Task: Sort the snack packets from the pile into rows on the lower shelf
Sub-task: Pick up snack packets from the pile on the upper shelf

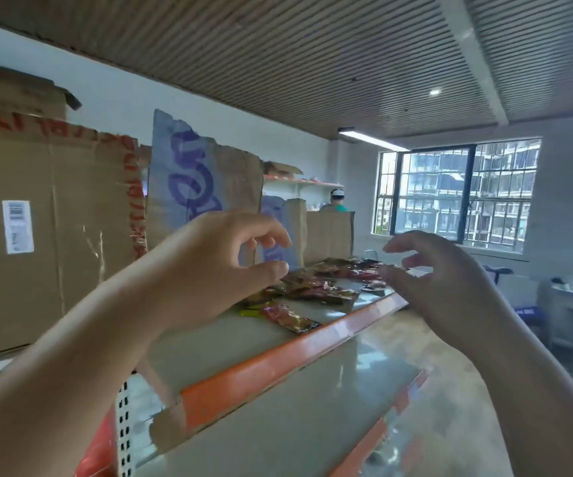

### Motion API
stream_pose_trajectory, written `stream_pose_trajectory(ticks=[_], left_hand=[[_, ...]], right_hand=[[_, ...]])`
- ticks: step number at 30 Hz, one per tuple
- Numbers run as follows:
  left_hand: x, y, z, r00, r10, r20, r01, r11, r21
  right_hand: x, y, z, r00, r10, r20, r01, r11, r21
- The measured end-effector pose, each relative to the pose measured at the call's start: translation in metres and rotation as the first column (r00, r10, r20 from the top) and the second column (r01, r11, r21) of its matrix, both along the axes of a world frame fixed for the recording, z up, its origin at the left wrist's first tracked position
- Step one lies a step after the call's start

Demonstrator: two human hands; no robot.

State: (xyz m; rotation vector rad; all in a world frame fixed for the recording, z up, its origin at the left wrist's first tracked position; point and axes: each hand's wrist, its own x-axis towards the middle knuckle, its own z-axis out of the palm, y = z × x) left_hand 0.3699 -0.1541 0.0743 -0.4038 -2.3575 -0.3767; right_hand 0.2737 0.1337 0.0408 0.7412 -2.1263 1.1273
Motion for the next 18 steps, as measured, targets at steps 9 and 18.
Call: stream_pose_trajectory(ticks=[9, 18], left_hand=[[-0.048, 0.112, 0.009, 0.983, 0.145, 0.115, -0.149, 0.988, 0.028], [-0.105, 0.138, 0.001, 0.822, 0.396, 0.41, -0.36, 0.918, -0.166]], right_hand=[[-0.073, 0.092, -0.008, 0.993, 0.114, -0.03, -0.109, 0.983, 0.151], [-0.136, 0.112, -0.008, 0.985, 0.172, -0.001, -0.169, 0.969, 0.182]])
